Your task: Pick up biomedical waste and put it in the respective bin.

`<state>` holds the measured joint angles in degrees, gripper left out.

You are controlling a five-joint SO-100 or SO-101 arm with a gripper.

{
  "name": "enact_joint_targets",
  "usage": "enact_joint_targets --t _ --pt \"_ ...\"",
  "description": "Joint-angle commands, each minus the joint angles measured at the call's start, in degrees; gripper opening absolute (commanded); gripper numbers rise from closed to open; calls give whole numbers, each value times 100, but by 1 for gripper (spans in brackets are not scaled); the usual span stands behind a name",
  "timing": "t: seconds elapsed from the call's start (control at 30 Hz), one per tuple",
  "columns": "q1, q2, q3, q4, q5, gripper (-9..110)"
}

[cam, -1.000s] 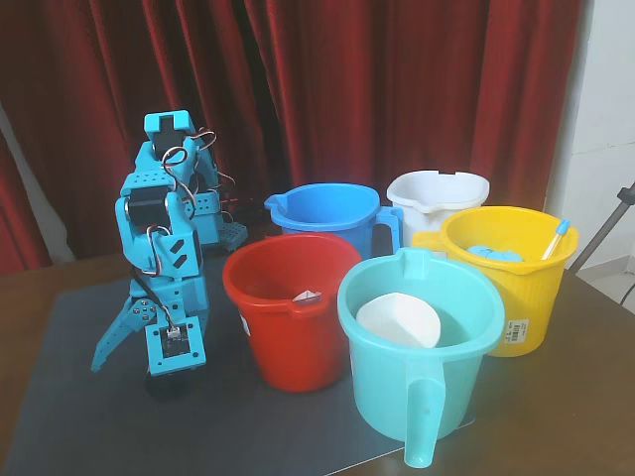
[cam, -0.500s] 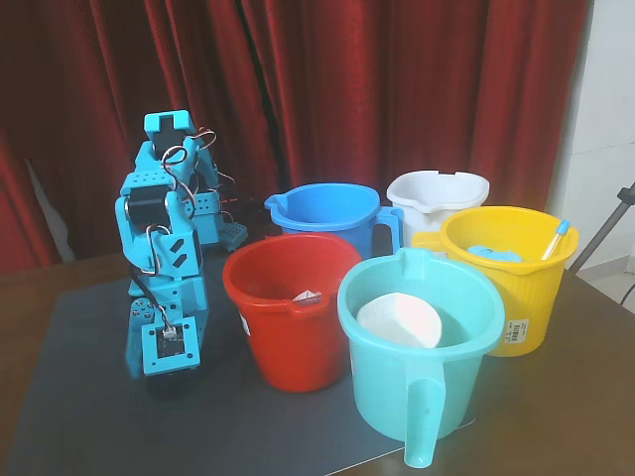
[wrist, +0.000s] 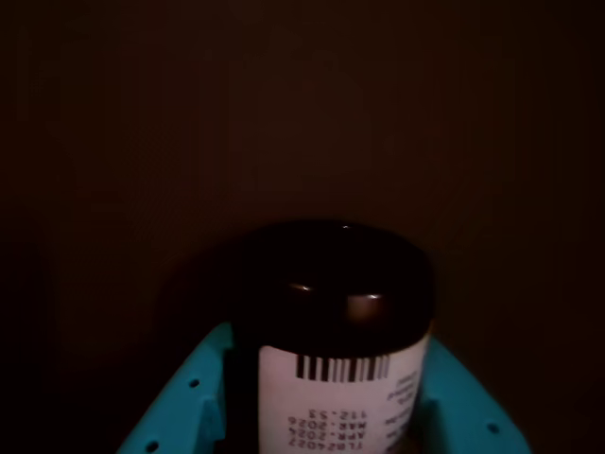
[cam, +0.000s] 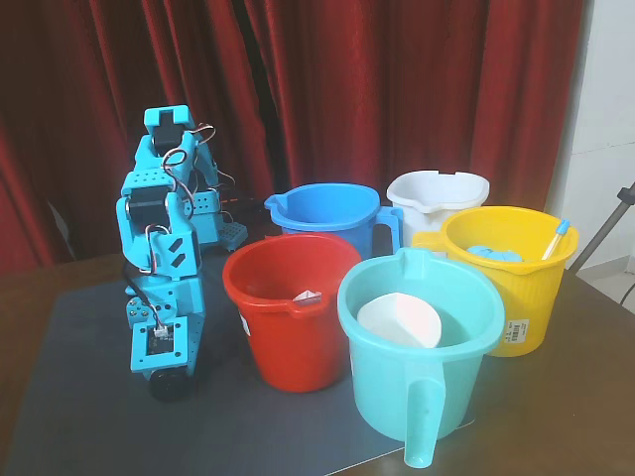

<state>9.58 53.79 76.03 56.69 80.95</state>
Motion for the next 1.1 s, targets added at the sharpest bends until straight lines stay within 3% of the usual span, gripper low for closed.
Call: enact_joint_targets --t 0.0,0.3,0.57,0.93,1.07 --pt "167 18 202 -519 -185 0" --pt "220 176 193 -773 -1160 0" --pt "211 1327 -2109 2250 -1301 0" --pt "132 1406 -4025 4421 -1213 0" --pt "-325 1415 -4808 5186 -712 0"
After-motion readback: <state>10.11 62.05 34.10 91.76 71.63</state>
